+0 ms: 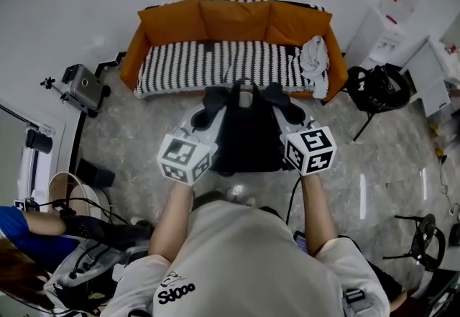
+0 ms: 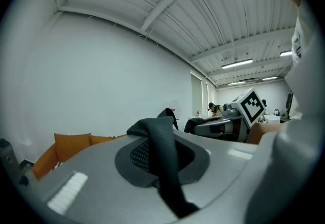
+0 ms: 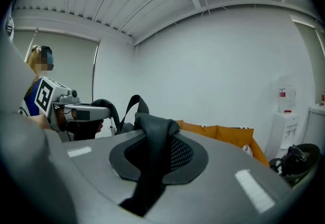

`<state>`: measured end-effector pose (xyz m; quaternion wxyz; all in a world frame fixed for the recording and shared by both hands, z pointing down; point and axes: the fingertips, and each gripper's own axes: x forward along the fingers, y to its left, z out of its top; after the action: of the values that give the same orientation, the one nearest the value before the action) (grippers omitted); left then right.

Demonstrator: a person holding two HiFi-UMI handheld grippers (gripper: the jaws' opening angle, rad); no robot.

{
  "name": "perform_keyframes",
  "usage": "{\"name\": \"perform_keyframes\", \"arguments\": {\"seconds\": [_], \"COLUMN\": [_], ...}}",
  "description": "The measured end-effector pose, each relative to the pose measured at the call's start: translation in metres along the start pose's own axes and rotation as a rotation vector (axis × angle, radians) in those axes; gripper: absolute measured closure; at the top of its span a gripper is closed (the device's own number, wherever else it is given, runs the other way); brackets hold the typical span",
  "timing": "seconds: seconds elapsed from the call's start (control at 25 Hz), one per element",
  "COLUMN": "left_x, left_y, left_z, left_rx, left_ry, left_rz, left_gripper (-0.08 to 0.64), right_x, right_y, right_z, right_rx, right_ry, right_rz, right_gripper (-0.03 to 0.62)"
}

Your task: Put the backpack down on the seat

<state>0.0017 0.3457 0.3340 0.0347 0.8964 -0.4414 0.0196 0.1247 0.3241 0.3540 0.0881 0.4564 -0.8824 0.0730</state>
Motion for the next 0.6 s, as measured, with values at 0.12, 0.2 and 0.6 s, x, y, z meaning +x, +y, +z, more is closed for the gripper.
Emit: {"name": "perform_keyframes", "arguments": {"seconds": [0.12,0.2,0.6], "left_x": [0.004,0.008,0.046], "left_y": [0.000,0.000,0.009], "left_z": [-0.005,-0.008,-0.004], "left_rx": [0.004,0.008,0.039], "left_ry": [0.015,0.023,0.014], "left_rz": [0.016,0.028,0.034], "left_gripper": [0.537,0.537,0.537], "right_x": [0.003,0.004,0.022], "right_y": [-0.003,-0.006,-0.038], "right_z": [-0.004,-0.007,0.002], "right_rx": [0.001,0.000,-0.051], "right_ry": [0.015,0.020,0.000], "right_rz": [0.025,0.036,0.027], "right_gripper": [0.548,0.548,0.549]}}
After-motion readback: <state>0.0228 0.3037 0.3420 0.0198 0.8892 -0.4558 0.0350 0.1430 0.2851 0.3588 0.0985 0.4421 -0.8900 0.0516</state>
